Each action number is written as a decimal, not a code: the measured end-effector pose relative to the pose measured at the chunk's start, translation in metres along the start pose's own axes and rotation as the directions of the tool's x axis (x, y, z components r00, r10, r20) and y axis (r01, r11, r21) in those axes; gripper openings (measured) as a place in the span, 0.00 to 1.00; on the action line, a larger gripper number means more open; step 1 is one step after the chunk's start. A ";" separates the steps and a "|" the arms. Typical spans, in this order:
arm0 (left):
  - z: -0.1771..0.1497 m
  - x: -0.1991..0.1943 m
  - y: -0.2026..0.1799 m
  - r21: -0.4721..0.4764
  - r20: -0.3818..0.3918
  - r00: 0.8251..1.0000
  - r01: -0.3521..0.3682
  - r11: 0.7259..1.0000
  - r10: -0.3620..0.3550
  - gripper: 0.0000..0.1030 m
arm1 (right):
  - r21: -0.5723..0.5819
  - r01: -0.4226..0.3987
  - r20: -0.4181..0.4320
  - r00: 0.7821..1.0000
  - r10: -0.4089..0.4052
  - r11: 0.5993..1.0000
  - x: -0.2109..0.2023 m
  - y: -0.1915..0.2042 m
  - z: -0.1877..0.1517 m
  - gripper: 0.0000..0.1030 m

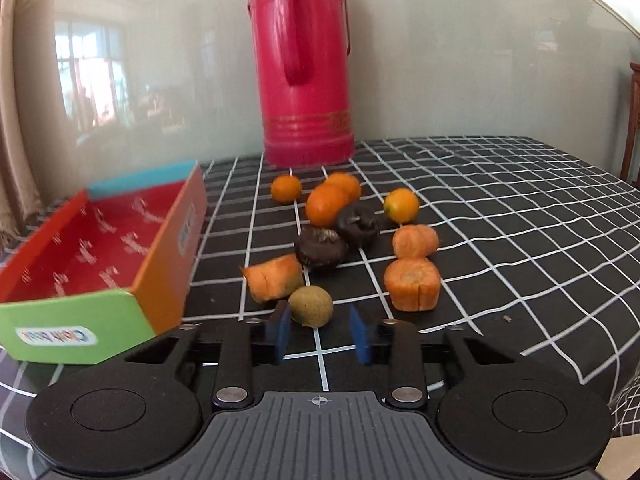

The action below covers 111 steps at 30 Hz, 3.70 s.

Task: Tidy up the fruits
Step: 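Grasp the small green-brown ball with the left gripper, then carry the ball into the red-lined box and open the left gripper, then grasp an orange carrot chunk with the right gripper, then move the carrot chunk over the box and open the right gripper, then grasp another carrot chunk with the left gripper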

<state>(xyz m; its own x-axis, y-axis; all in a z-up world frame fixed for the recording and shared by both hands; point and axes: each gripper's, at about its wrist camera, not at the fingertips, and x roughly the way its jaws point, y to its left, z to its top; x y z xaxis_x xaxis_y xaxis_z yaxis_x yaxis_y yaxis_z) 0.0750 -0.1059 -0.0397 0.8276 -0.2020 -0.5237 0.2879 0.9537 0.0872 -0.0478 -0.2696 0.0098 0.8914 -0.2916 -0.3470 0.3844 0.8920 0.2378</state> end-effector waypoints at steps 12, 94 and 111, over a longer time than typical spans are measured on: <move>0.006 -0.007 -0.001 0.011 0.081 0.996 -0.024 1.000 0.023 0.24 | 0.009 -0.016 -0.029 0.999 0.016 1.000 0.008 0.001 -0.002 0.95; 0.017 -0.067 0.146 -0.230 0.184 0.953 -0.195 0.953 0.239 1.00 | -0.185 0.057 0.080 0.996 -0.043 0.981 0.065 0.101 0.003 0.94; 0.021 0.012 0.021 -0.027 0.033 0.999 0.003 1.000 -0.003 0.67 | -0.035 0.201 0.067 0.978 -0.198 0.979 0.060 0.013 0.014 0.94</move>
<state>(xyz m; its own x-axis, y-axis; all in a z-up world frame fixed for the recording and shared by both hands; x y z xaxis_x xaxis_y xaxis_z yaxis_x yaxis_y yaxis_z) 0.1006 -0.0929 -0.0266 0.8424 -0.2117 -0.4955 0.2778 0.9586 0.0626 0.0135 -0.2806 0.0046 0.8115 -0.4849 -0.3261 0.5469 0.8268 0.1315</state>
